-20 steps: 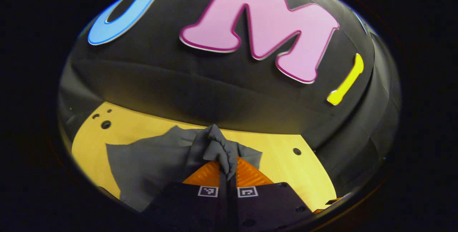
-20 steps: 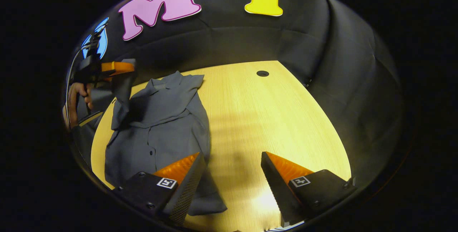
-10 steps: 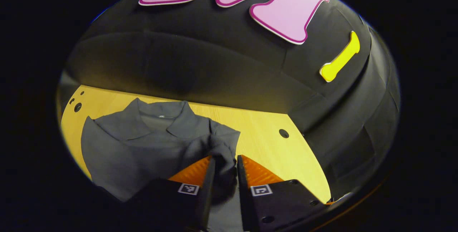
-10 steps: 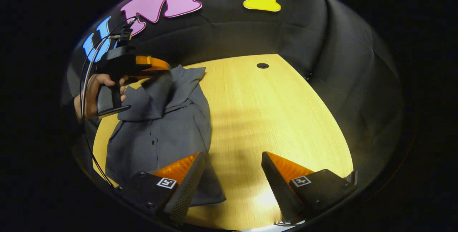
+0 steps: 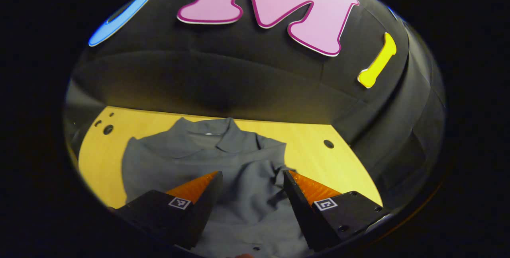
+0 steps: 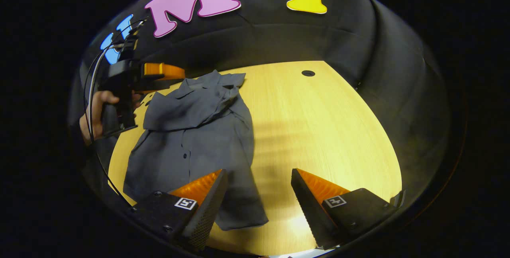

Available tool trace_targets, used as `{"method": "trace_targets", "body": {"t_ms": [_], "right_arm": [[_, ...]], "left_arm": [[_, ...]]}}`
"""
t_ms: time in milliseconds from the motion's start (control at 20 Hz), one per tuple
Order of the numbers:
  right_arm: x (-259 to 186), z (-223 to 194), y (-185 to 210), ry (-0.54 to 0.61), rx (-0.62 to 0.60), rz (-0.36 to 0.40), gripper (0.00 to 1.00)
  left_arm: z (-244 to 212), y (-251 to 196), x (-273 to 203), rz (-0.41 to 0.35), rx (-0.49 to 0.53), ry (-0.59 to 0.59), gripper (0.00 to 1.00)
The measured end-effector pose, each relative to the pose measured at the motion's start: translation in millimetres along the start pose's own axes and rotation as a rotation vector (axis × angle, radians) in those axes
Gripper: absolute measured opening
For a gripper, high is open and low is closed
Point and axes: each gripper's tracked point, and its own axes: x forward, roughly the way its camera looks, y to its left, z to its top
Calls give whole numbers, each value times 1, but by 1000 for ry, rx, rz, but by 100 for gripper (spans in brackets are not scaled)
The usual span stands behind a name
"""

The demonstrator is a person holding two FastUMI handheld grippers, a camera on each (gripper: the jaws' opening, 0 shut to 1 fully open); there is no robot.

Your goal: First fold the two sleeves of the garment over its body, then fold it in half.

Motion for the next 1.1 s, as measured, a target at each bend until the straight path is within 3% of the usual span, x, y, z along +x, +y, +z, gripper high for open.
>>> {"method": "trace_targets", "body": {"t_ms": [200, 400, 600, 800, 850, 1100], "right_arm": [[6, -18, 23, 38, -39, 44, 100], [13, -43, 45, 105, -59, 65, 99], [22, -61, 37, 150, -106, 2, 99], [29, -72, 30, 192, -118, -27, 100], [31, -75, 31, 202, -112, -25, 100], [34, -87, 34, 255, -101, -38, 100]], "left_arm": [[-52, 64, -71, 121, 46, 40, 96], [-137, 119, -144, 207, -27, 138, 96], [-217, 170, -198, 329, -110, 229, 96], [-266, 192, -227, 386, -186, 297, 100], [-276, 195, -229, 392, -200, 309, 96], [-310, 195, -237, 376, -238, 362, 96]]}}
